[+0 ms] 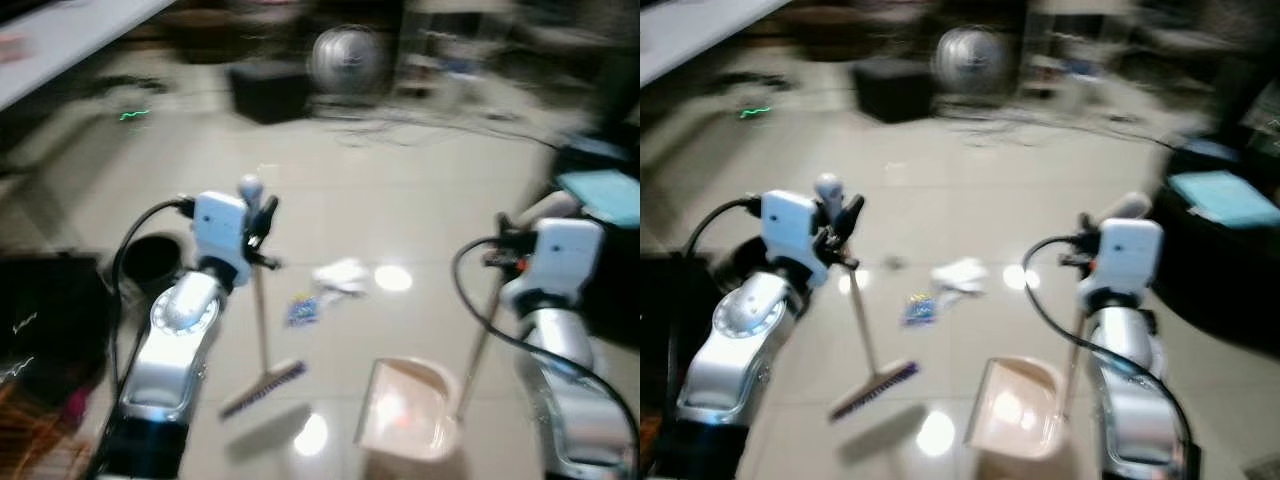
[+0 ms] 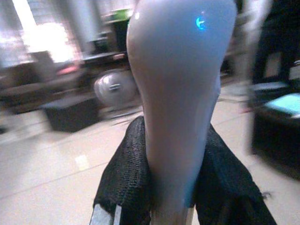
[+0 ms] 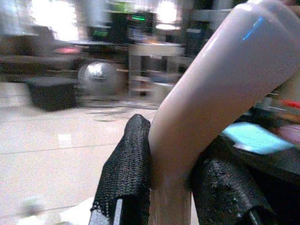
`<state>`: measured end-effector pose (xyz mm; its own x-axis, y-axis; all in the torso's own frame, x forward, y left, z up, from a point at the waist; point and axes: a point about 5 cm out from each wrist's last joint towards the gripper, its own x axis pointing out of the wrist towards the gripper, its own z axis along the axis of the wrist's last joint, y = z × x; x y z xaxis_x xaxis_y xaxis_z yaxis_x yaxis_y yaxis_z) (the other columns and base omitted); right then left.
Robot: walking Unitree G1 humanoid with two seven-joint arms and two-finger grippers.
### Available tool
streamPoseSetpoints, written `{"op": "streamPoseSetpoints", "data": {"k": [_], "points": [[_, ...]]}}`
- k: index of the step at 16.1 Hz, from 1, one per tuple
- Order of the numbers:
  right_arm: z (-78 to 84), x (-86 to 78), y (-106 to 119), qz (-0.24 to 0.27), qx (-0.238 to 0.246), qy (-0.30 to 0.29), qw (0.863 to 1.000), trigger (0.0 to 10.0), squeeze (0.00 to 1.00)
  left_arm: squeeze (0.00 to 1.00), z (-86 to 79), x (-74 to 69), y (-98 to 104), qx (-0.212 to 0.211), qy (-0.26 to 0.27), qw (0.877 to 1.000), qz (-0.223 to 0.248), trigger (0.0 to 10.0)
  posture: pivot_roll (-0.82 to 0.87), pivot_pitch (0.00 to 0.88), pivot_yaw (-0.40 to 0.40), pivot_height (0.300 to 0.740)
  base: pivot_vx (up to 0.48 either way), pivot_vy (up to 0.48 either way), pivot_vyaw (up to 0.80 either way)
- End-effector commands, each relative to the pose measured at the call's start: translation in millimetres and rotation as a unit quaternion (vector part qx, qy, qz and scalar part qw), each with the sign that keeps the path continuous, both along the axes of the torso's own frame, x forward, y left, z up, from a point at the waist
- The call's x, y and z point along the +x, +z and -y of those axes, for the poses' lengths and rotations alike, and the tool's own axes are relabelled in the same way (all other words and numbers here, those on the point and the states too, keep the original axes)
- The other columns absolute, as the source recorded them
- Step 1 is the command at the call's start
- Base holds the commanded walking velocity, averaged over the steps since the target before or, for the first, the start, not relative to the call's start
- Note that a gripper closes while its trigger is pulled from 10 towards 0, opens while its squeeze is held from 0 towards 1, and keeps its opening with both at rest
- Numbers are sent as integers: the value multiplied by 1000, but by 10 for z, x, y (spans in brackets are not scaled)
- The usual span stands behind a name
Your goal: Sweep floor
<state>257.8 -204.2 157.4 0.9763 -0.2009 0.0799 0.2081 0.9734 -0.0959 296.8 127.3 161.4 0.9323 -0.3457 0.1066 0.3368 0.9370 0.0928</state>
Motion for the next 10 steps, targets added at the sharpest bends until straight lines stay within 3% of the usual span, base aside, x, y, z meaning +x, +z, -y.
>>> {"op": "streamPoseSetpoints", "data": {"k": [1, 10], "points": [[-66, 28, 81, 23, -3, 12, 1000, 10000, 0, 0, -38, -3, 99, 1, -1, 1000, 27, 10000, -113, 0, 26, 740, 330, 0, 0], [-40, 49, 136, 34, -21, 14, 999, 10000, 0, 0, -18, -2, 68, 4, -2, 1000, 22, 10000, -128, 0, 29, 740, 331, 0, 0]]}}
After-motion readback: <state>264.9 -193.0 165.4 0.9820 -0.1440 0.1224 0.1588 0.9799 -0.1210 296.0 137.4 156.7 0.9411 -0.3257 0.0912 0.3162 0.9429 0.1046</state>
